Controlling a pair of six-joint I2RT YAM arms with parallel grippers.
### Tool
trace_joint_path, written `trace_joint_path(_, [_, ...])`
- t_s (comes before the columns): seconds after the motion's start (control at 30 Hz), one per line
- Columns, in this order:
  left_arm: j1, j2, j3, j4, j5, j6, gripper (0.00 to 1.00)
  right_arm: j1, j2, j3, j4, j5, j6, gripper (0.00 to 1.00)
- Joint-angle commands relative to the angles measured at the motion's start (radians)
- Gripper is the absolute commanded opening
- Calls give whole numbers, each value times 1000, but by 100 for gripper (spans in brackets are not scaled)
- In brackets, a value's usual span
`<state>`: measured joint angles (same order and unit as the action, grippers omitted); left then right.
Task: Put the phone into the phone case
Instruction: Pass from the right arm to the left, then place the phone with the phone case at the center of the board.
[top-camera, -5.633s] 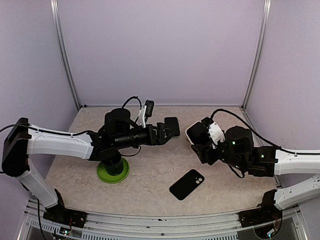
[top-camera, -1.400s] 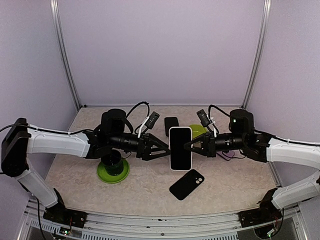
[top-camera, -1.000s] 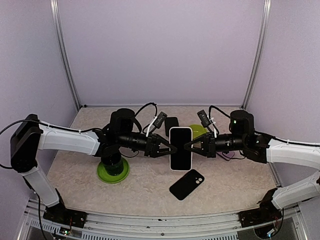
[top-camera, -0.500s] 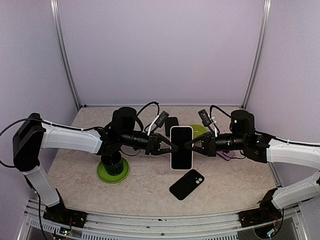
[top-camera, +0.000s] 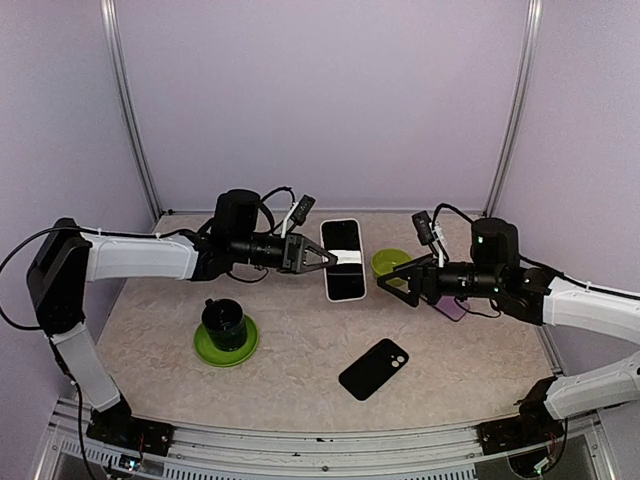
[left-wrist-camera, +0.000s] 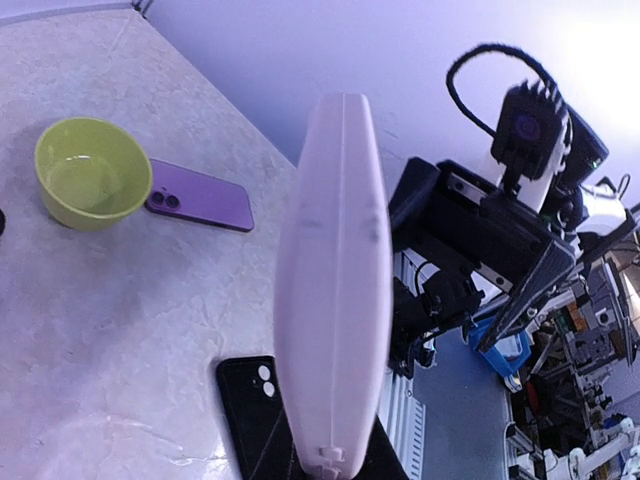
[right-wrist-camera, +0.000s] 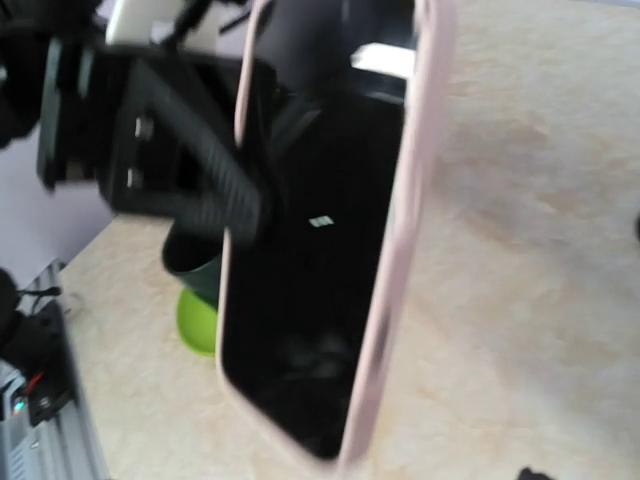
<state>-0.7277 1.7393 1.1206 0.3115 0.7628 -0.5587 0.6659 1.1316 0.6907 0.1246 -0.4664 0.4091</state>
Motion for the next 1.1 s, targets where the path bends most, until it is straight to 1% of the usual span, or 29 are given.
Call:
trace_joint_path(0.0, [66,18,119,-76,12,-6,0,-18,-35,-6,-56,72,-28,84])
trace_joint_path(0.17, [157,70,225,-227,23,32,0,-21,-42,-13,-75,85,-36,85])
trace_joint_path(0.33, [238,160,336,-379,30,91,0,-19,-65,-27,-87,96,-49,85])
trace_joint_path(0.43, [281,220,400,-436,46,108,0,-21,-82,-42,-91,99,-54,85])
trace_joint_path(0.73, [369,424,658,-660,86,209,0,-22,-109,-55,-115,102,-61,85])
trace_joint_path(0.93, [394,550,795,-738,107,241,0,-22,-109,-62,-111,107,-48,85])
trace_joint_path(1.07, [396,611,821,-736,118,250,0,-22,-103,-62,-112,112,-41,85])
